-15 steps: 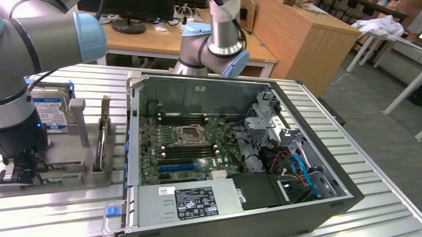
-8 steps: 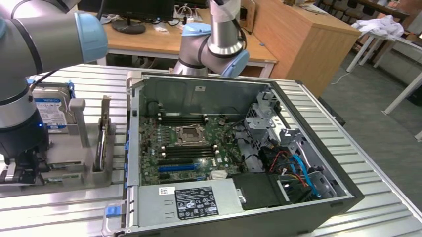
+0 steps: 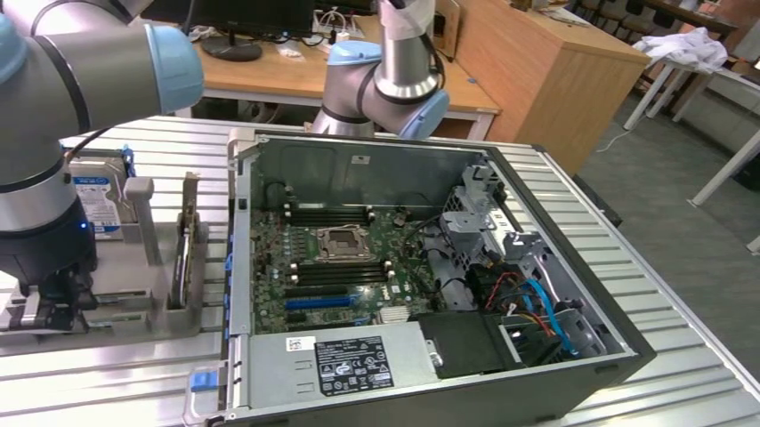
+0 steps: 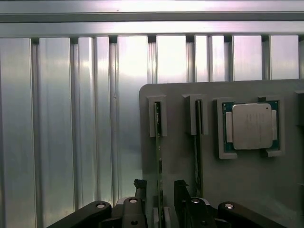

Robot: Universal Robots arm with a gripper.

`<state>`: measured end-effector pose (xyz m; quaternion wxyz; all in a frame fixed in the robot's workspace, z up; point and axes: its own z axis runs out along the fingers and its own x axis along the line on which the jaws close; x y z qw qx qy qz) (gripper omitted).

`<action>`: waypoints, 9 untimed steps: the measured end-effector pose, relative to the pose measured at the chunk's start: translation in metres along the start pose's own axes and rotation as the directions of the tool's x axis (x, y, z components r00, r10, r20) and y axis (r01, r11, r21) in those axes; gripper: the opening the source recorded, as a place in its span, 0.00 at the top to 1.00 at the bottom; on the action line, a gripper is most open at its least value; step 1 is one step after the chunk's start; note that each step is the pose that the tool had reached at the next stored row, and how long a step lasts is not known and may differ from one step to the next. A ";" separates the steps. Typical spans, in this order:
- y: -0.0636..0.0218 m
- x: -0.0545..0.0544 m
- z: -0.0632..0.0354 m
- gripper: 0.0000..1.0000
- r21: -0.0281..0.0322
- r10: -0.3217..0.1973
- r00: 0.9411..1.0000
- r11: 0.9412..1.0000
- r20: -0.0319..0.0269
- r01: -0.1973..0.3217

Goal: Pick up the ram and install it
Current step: 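Pick up the ram and move it above insertion slot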

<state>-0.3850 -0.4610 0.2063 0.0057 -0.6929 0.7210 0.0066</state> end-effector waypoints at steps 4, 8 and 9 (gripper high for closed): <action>-0.0045 0.000 0.0000 0.63 -0.001 0.000 1.000 1.000 0.000 0.000; -0.0074 0.000 0.0000 0.63 -0.002 0.000 1.000 1.000 0.000 0.000; -0.0080 0.000 0.0000 0.63 -0.002 0.000 1.000 1.000 0.000 0.000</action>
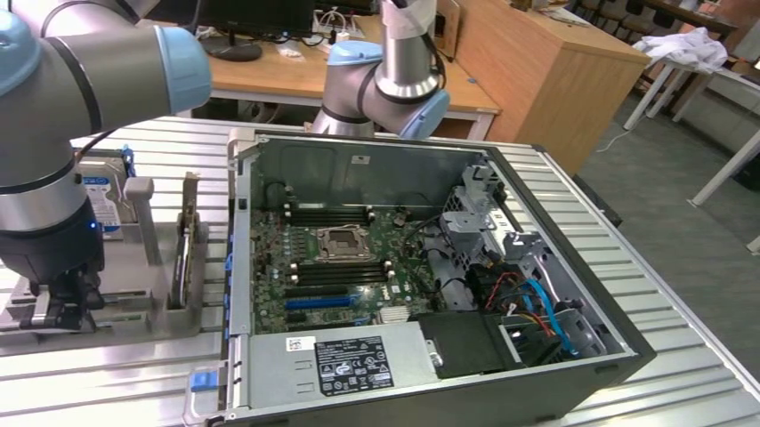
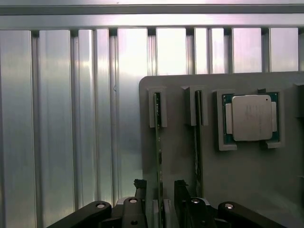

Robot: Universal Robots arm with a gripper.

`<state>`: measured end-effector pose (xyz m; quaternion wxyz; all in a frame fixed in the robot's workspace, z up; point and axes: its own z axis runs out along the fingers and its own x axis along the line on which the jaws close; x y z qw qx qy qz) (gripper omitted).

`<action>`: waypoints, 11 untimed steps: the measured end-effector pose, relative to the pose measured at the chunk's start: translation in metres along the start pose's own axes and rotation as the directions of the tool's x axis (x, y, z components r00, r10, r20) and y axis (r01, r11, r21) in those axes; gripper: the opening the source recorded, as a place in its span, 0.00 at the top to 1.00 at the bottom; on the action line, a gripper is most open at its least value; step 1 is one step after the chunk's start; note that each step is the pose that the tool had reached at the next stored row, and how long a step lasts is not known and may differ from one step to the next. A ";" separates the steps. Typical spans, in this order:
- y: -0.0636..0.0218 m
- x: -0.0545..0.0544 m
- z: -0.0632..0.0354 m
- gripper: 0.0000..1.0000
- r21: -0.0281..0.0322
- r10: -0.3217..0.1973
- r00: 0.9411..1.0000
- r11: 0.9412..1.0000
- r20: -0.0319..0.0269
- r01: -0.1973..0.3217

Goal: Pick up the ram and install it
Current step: 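Pick up the ram and move it above insertion slot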

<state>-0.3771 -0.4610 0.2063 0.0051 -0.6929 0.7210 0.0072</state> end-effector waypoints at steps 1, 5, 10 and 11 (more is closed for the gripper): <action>-0.0006 0.000 0.0000 0.63 0.000 0.000 1.000 1.000 0.000 0.000; -0.0030 0.000 0.0000 0.63 0.000 0.000 1.000 1.000 0.000 0.000; -0.0042 0.000 0.0000 0.63 0.000 0.000 1.000 1.000 0.000 0.000; -0.0043 0.000 0.0000 0.63 0.000 0.000 1.000 1.000 0.000 0.000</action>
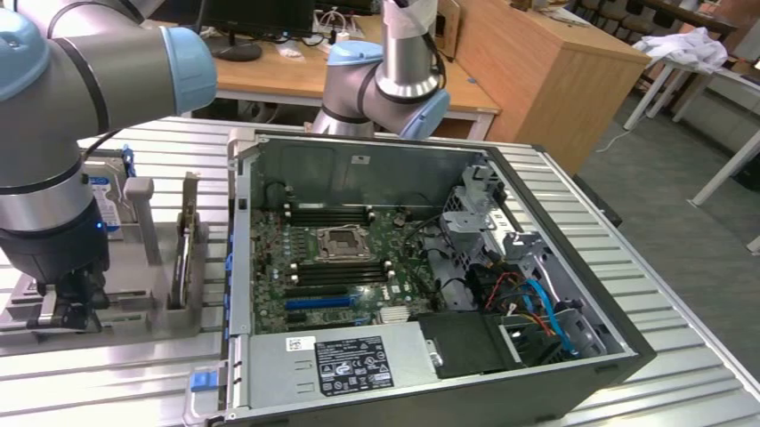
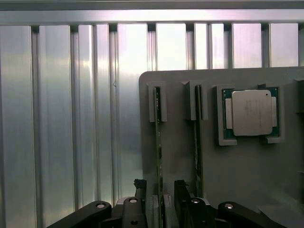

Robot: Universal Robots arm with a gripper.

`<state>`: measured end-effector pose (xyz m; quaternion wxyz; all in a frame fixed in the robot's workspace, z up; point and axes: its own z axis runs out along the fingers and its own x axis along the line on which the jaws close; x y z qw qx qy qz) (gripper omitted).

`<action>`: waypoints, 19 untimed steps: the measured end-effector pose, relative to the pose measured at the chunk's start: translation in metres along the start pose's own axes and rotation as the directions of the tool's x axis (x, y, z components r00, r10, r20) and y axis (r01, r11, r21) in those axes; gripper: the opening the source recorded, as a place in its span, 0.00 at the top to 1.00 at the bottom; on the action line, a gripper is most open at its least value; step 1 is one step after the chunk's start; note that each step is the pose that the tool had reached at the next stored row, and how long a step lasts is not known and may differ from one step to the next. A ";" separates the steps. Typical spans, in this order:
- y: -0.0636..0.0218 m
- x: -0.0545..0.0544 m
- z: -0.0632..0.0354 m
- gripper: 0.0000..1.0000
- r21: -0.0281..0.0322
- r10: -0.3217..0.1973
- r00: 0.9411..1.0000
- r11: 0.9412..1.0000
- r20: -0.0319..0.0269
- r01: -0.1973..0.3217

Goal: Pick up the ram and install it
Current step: 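Pick up the ram and move it above insertion slot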

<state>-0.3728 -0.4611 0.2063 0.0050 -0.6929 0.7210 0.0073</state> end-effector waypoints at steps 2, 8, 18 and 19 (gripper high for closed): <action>0.0000 0.000 0.0002 0.63 0.000 0.000 1.000 1.000 0.000 0.000; -0.0001 0.000 0.0022 0.63 0.001 0.000 1.000 1.000 0.000 0.000; 0.0000 0.000 0.0033 0.63 0.001 0.000 1.000 1.000 0.000 0.000; 0.0000 0.000 0.0033 0.63 0.001 0.000 1.000 1.000 0.000 0.000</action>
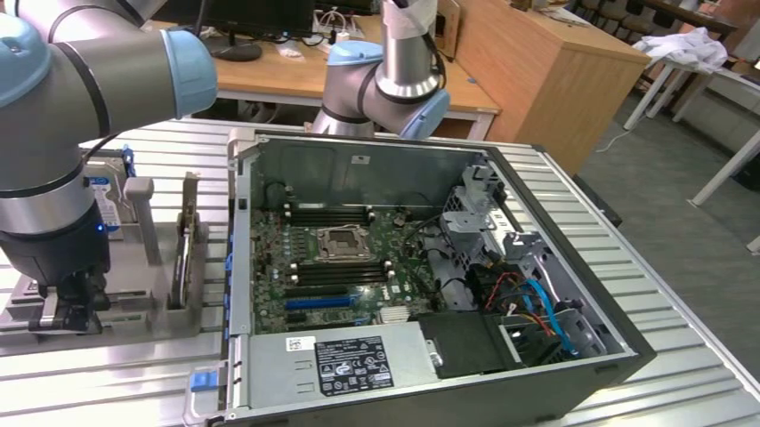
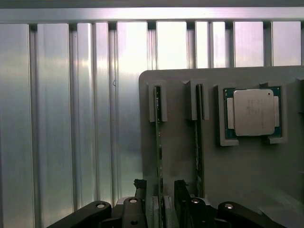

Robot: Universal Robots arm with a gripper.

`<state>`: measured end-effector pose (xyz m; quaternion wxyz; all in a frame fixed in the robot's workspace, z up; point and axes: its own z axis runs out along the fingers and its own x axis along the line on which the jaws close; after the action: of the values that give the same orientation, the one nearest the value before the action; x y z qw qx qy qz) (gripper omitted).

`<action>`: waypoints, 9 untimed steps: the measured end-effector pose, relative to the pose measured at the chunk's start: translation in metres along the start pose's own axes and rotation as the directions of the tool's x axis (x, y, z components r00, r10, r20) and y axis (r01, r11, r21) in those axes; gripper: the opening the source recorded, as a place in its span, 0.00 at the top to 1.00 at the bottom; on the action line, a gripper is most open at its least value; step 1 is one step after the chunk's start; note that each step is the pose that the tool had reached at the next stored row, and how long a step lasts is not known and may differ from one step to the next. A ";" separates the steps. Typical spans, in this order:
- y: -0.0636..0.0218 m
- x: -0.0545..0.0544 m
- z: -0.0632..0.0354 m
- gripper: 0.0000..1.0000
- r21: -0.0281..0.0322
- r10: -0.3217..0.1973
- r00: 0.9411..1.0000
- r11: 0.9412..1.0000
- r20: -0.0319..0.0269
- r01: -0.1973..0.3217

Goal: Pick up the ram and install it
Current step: 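Pick up the ram and move it above insertion slot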

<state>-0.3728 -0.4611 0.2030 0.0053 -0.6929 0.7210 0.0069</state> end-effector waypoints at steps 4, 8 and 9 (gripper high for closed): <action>0.0000 0.000 0.0000 0.63 0.000 0.000 1.000 1.000 0.000 0.000; 0.0000 0.000 0.0001 0.63 0.000 0.000 1.000 1.000 0.000 0.000; 0.0000 0.000 0.0000 0.65 0.000 0.000 1.000 1.000 0.000 0.000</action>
<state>-0.3728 -0.4611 0.2029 0.0054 -0.6930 0.7209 0.0070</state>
